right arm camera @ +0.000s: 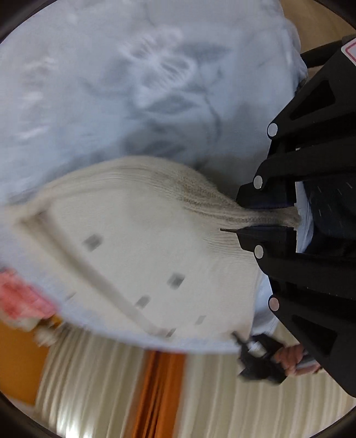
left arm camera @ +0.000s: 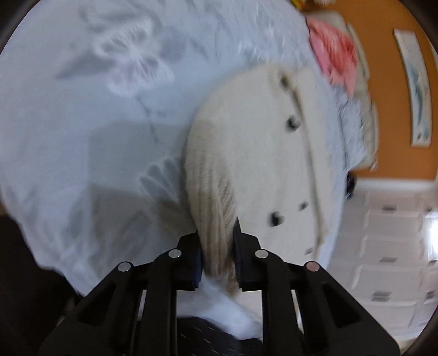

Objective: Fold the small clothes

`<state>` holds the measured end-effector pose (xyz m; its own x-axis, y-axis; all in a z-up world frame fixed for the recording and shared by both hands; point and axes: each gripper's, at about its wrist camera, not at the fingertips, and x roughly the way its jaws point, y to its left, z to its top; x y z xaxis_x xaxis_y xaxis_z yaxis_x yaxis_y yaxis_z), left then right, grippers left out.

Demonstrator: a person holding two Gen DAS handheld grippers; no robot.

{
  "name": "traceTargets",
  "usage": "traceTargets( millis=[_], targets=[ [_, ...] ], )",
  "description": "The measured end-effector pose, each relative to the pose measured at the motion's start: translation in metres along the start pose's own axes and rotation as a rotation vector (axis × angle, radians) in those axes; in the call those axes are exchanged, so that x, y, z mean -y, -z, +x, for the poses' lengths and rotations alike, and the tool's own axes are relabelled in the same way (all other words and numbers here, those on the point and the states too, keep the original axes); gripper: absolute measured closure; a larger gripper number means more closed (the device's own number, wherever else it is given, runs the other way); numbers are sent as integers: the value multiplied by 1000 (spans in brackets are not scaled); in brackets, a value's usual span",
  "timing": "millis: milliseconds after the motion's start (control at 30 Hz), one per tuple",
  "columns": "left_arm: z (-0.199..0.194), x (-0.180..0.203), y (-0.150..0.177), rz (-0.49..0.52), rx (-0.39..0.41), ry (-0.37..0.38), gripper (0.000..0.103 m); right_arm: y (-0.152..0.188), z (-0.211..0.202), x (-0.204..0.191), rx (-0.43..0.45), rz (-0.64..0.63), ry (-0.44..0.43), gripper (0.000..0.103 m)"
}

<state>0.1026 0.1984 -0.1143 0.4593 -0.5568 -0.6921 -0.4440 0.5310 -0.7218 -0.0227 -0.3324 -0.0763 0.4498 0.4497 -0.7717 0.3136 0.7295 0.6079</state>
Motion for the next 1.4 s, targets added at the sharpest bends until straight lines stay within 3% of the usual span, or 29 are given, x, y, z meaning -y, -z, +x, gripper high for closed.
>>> traceTargets(
  millis=[67,167,267,400,633,733,900,1000,1133,1267,1400],
  targets=[
    [-27,12,6,46,32,15,90,4,-43,-2,87,-21,-19,96],
    [-58,24,23,134,48,7,91,16,-89,-1,152,-39,-42,96],
    [-83,24,50,173,26,16,91,37,-116,4,176,-53,-36,96],
    [-113,12,97,248,2,-25,91,76,-132,17,169,-29,-27,96],
    [-158,-40,156,211,-38,-4,93,154,-166,59,165,79,-44,96],
    [-177,-43,175,226,-32,7,93,174,-177,58,167,89,-63,96],
    [-202,-33,179,189,-8,76,93,188,-202,57,208,108,-118,96],
    [-220,-15,172,198,35,121,96,177,-224,51,259,93,-161,96],
    [-219,18,143,233,85,186,96,128,-235,38,336,48,-236,96],
    [-190,66,104,297,158,193,96,59,-222,20,410,25,-278,96],
    [-148,114,68,363,208,151,96,-6,-186,16,402,86,-308,96]
  ],
)
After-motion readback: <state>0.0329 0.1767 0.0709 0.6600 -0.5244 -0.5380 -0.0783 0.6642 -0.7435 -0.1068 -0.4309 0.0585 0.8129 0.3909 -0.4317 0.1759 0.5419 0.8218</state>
